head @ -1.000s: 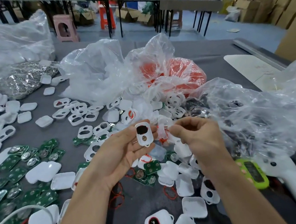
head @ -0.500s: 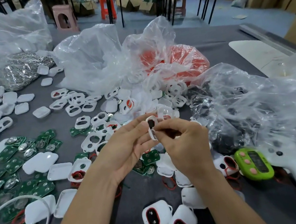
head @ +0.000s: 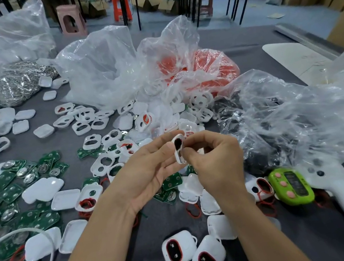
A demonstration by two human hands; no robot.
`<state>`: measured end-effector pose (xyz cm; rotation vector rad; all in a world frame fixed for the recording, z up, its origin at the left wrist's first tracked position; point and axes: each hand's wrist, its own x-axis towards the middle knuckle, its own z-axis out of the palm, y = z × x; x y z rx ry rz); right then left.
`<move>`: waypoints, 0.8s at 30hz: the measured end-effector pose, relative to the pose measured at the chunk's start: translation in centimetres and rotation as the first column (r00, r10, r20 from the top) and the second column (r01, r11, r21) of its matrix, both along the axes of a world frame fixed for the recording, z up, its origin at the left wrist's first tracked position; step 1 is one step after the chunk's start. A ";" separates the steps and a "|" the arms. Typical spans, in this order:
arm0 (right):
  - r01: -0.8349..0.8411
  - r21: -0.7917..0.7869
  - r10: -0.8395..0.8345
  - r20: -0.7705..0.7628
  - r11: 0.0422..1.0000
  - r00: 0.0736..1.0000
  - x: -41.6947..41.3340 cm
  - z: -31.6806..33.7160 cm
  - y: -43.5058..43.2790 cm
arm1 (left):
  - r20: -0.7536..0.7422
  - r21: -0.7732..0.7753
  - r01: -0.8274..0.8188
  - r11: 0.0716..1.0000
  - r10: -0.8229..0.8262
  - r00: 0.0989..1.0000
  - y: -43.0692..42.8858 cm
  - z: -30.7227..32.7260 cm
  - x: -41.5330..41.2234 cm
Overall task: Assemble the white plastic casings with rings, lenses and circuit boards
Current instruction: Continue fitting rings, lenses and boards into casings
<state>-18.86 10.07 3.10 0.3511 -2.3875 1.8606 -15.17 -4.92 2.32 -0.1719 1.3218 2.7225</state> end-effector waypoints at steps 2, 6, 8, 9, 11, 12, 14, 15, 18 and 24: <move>0.012 -0.029 -0.012 -0.015 1.000 1.000 0.2 0.0 -0.1 | -0.002 0.010 -0.003 1.000 0.003 1.000 0.0 0.0 0.0; 0.025 -0.029 -0.026 -0.046 0.999 0.999 0.5 0.0 -0.4 | 0.010 0.012 -0.015 1.000 0.015 1.000 0.0 0.1 0.1; 0.031 -0.019 -0.032 -0.041 0.999 0.999 0.5 -0.1 -0.5 | 0.014 0.035 -0.024 0.999 0.023 1.000 -0.1 0.1 0.2; 0.032 -0.016 -0.033 -0.037 0.999 0.999 0.4 -0.1 -0.5 | 0.011 0.057 -0.024 0.998 0.023 1.000 -0.1 0.2 0.2; 0.022 -0.038 -0.023 -0.027 0.999 0.999 0.4 -0.1 -0.5 | -0.008 0.106 -0.023 0.994 0.024 1.000 -0.2 0.2 0.2; 0.012 -0.051 -0.013 -0.024 0.999 1.000 0.4 -0.1 -0.4 | -0.017 0.119 -0.026 0.993 0.028 0.999 -0.1 0.2 0.2; -0.023 -0.071 0.021 -0.022 0.997 1.000 0.5 0.0 -0.3 | -0.027 0.133 -0.036 0.991 0.040 0.999 -0.1 0.3 0.1; -0.046 -0.084 0.044 -0.018 0.995 0.999 0.6 0.1 -0.2 | -0.022 0.144 -0.044 0.989 0.048 0.999 0.0 0.3 0.1; -0.096 -0.088 0.096 -0.005 0.992 0.995 0.9 0.1 -0.1 | 0.022 0.182 -0.084 0.980 0.082 0.996 -0.1 0.6 0.0; -0.141 0.062 0.149 -0.166 0.988 0.975 1.6 -0.3 -0.2 | 0.060 0.254 -0.136 0.957 0.125 0.990 -0.6 0.9 0.3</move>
